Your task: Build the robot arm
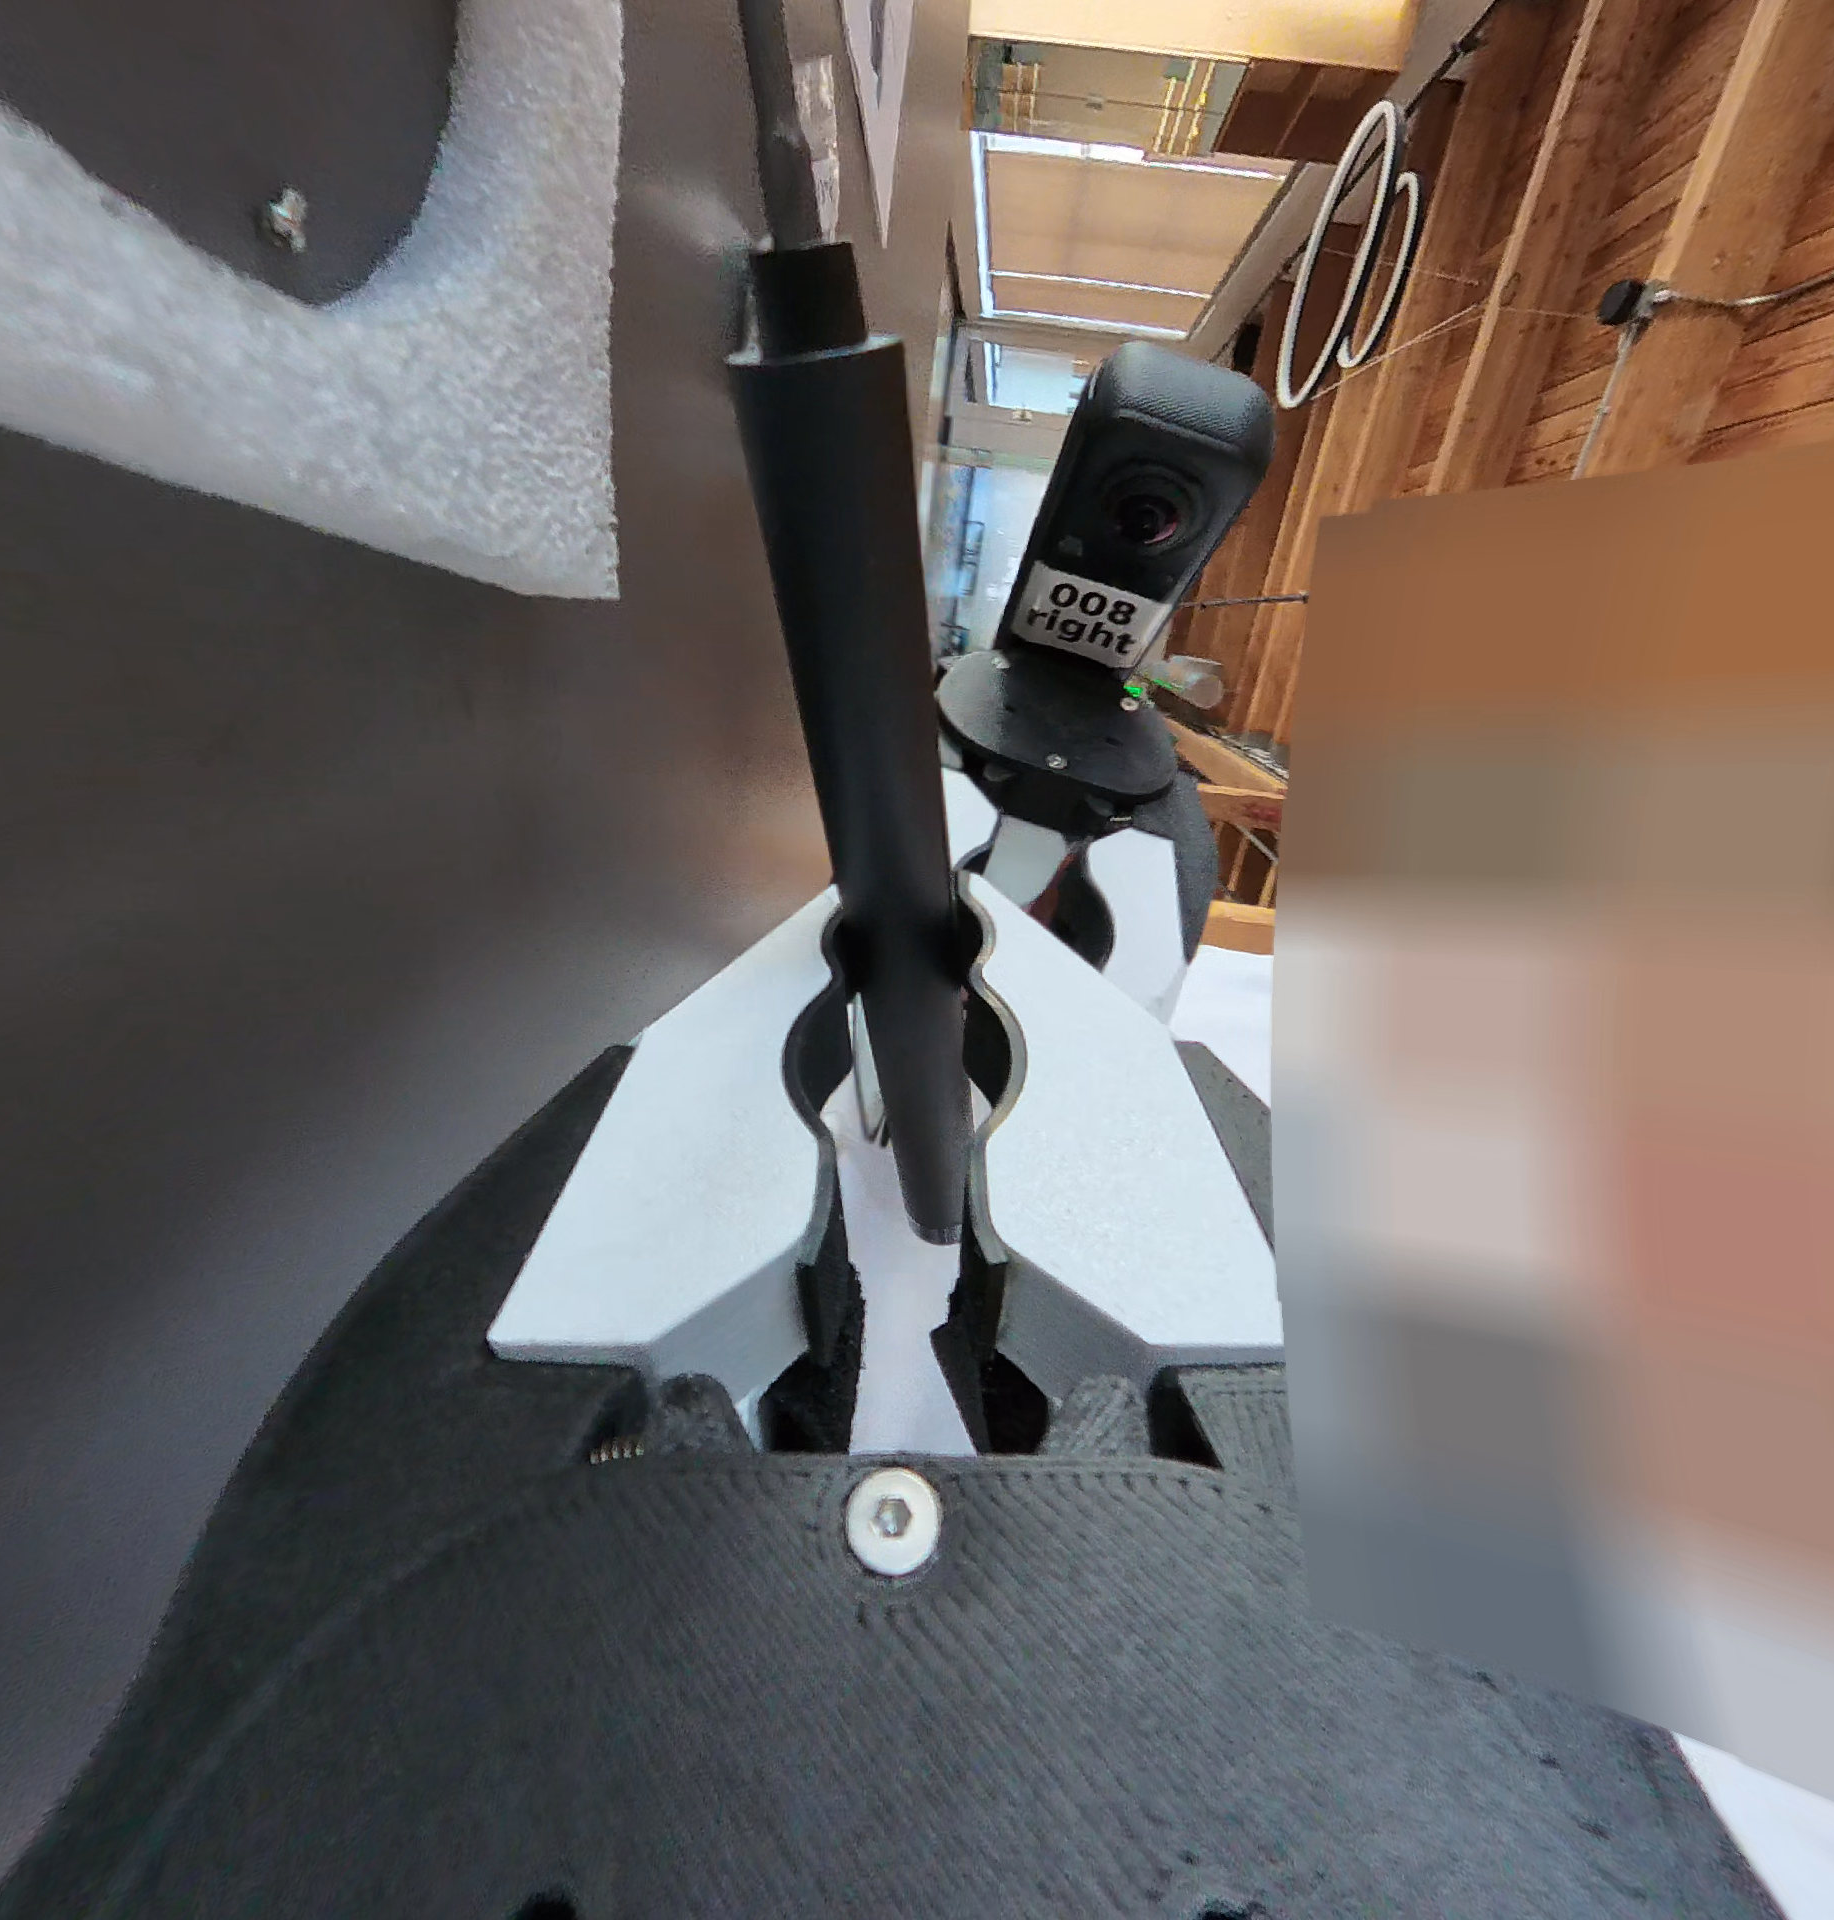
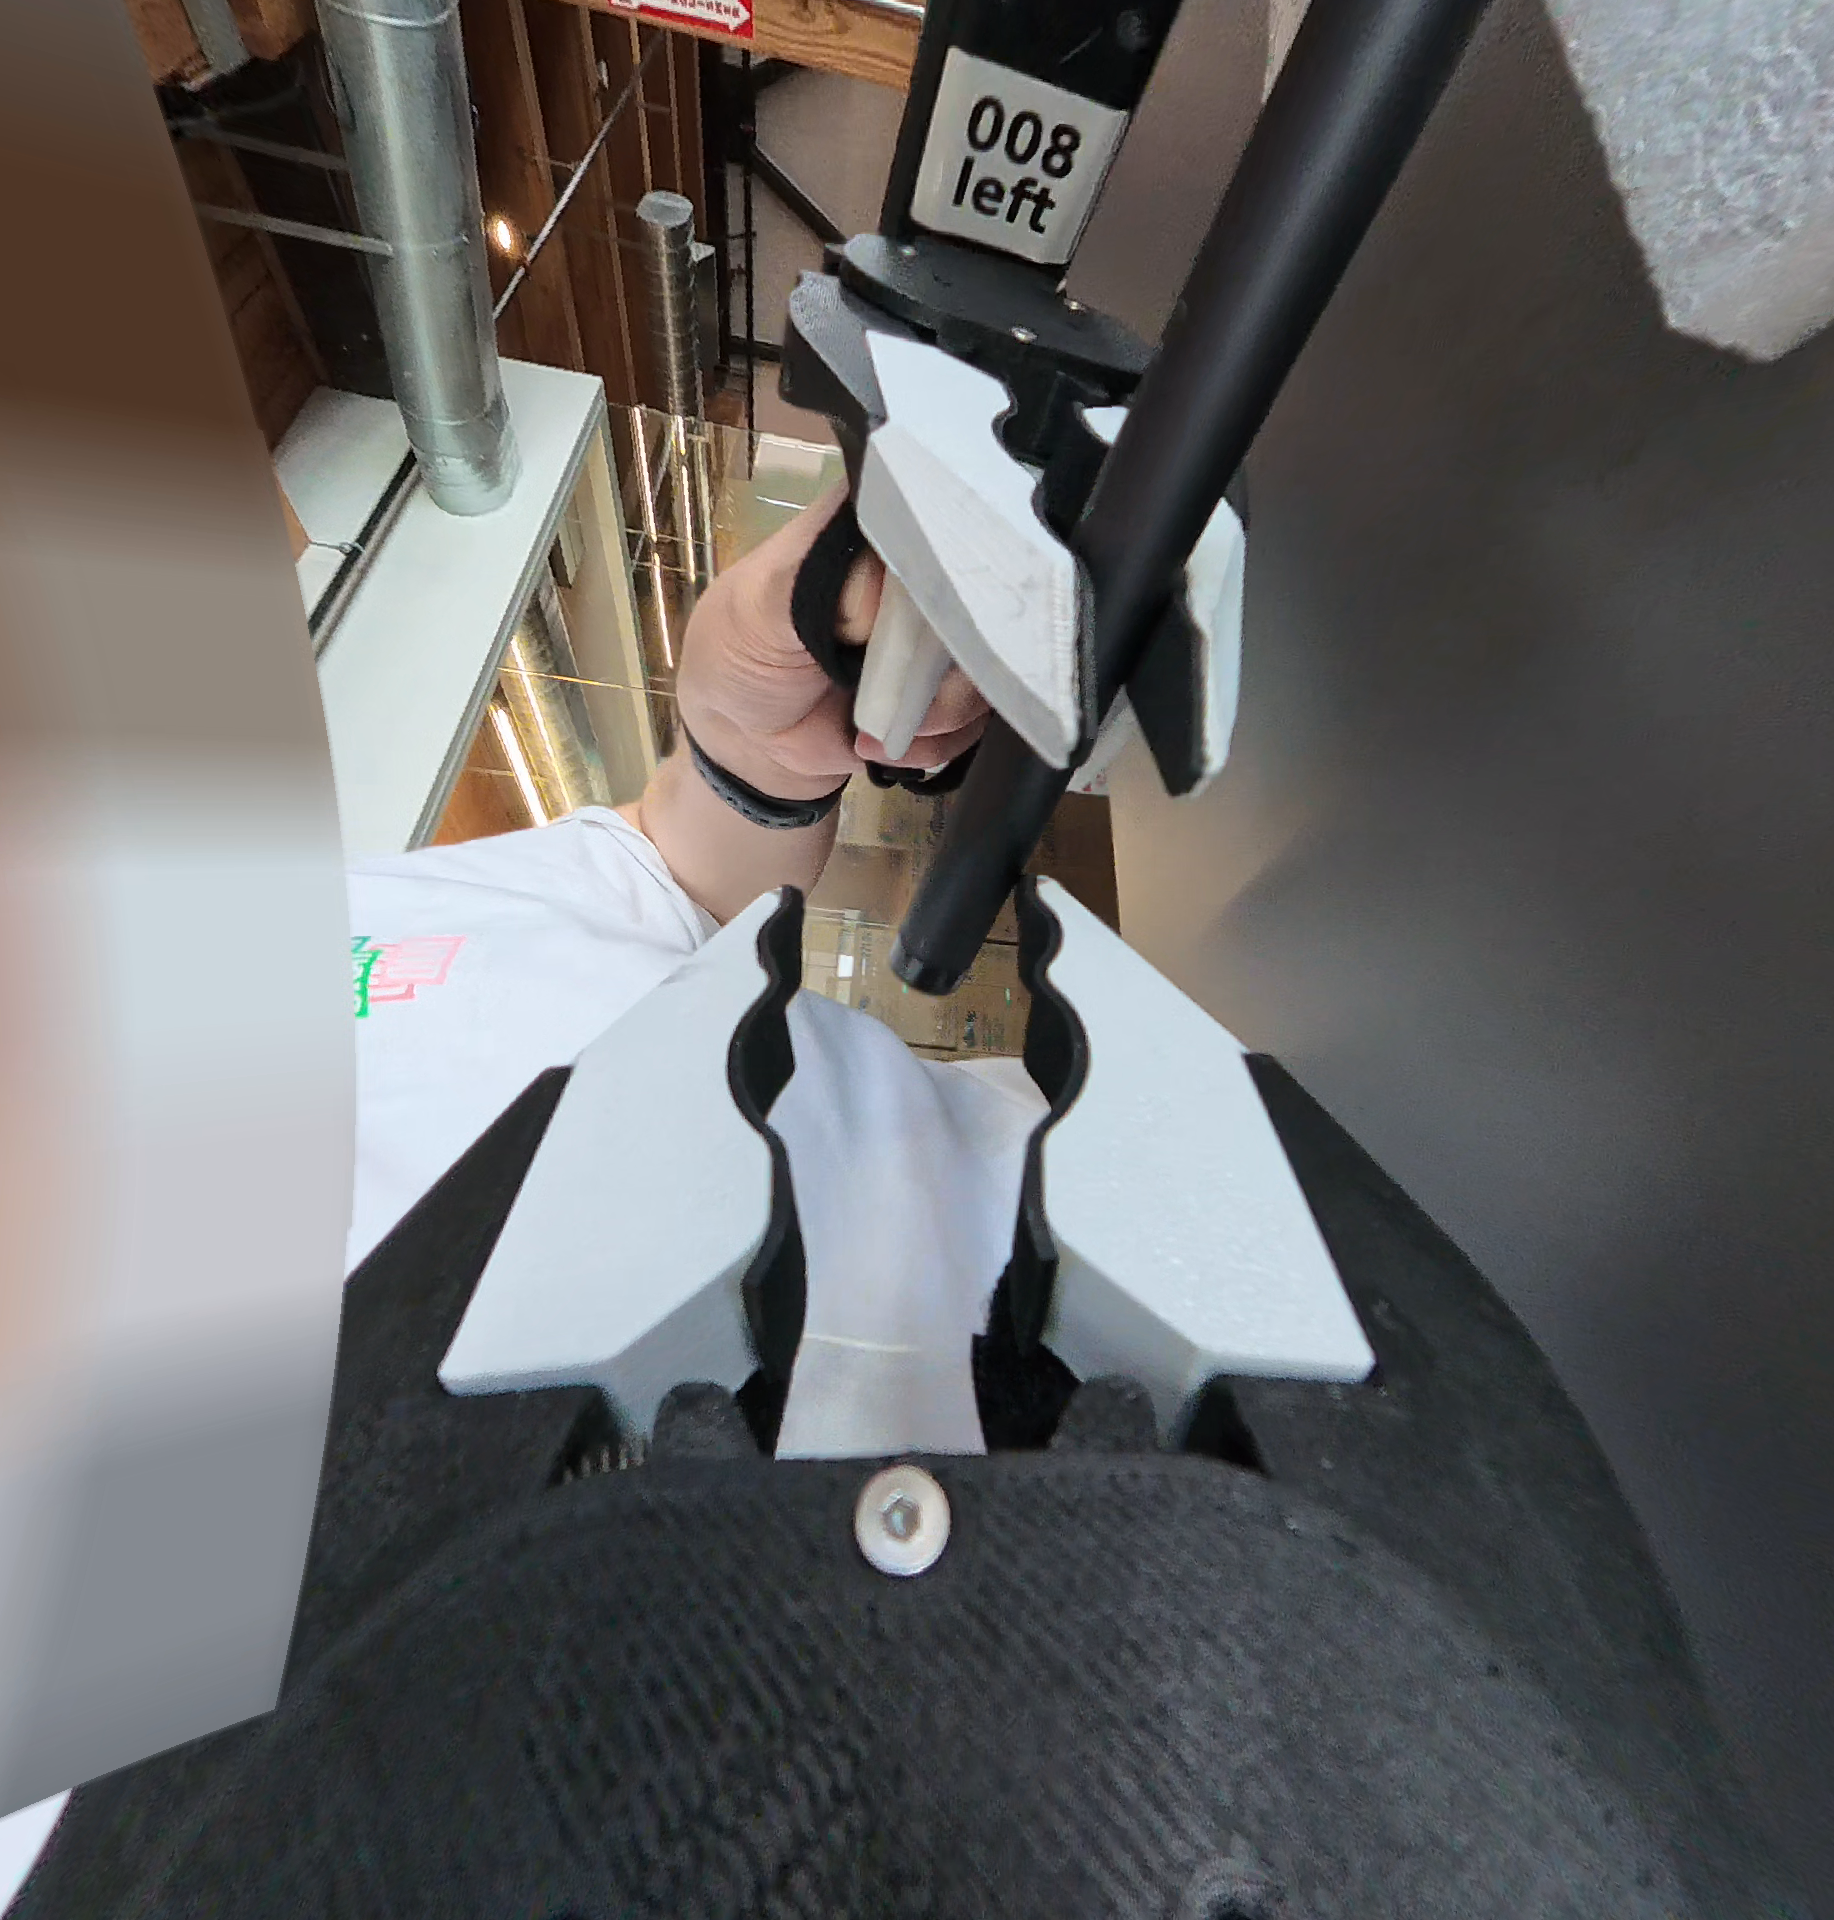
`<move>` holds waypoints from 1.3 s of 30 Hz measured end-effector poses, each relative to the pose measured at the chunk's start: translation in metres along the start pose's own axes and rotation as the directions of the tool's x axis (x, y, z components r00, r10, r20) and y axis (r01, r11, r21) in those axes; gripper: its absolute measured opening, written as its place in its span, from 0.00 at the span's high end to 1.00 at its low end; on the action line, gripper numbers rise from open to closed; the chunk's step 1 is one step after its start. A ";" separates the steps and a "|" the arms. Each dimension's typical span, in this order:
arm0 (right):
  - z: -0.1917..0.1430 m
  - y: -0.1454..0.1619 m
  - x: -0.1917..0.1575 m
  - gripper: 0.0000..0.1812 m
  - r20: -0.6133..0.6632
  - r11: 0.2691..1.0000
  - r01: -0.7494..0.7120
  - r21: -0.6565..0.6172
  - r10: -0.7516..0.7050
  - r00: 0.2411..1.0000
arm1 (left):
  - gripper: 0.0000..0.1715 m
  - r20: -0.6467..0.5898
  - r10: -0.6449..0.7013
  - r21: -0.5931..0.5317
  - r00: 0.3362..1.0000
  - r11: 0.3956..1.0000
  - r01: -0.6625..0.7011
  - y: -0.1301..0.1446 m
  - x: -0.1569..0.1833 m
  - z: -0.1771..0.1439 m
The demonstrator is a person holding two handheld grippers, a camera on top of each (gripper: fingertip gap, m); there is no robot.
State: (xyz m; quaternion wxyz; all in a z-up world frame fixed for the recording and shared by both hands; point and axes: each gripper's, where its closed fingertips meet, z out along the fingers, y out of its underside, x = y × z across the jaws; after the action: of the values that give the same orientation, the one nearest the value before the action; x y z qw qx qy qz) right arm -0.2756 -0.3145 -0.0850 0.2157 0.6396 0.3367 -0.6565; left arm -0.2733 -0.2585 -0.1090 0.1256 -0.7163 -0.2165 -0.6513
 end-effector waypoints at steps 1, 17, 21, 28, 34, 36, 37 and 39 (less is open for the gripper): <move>-0.003 0.002 -0.001 0.76 -0.008 1.000 0.007 -0.005 -0.007 1.000 | 0.92 0.010 0.020 0.012 1.000 1.000 -0.020 0.001 0.000 -0.002; 0.030 -0.037 0.016 0.81 -0.186 0.986 0.094 -0.139 -0.119 0.975 | 0.92 -0.068 0.205 0.273 0.976 0.945 -0.179 0.037 0.017 -0.003; 0.046 -0.032 0.013 0.89 -0.186 0.978 0.070 -0.199 -0.108 0.977 | 0.92 -0.117 0.219 0.349 0.969 0.922 -0.166 0.040 0.017 -0.015; 0.085 -0.040 0.011 0.90 -0.193 0.953 0.081 -0.291 -0.141 0.971 | 0.91 -0.175 0.231 0.420 0.957 0.897 -0.139 0.038 0.014 -0.051; 0.135 -0.066 0.006 0.90 -0.159 0.942 0.122 -0.313 -0.179 0.971 | 0.77 -0.165 0.243 0.441 0.956 0.885 -0.149 0.028 0.007 -0.108; 0.155 -0.078 0.004 0.91 -0.138 0.947 0.137 -0.292 -0.183 0.973 | 0.74 -0.170 0.237 0.423 0.957 0.894 -0.146 0.026 0.003 -0.133; 0.166 -0.084 0.002 0.91 -0.115 0.947 0.155 -0.280 -0.194 0.974 | 0.73 -0.176 0.230 0.407 0.957 0.902 -0.142 0.025 0.001 -0.145; 0.189 -0.097 0.000 0.91 -0.076 0.949 0.192 -0.252 -0.217 0.973 | 0.71 -0.173 0.229 0.363 0.958 0.919 -0.154 0.024 -0.003 -0.171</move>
State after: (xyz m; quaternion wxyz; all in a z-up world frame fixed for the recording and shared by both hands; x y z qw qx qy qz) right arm -0.4759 -0.3846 -0.0775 0.2054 0.6030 0.4897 -0.5953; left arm -0.4121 -0.3590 -0.0895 0.3354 -0.6273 -0.2413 -0.6602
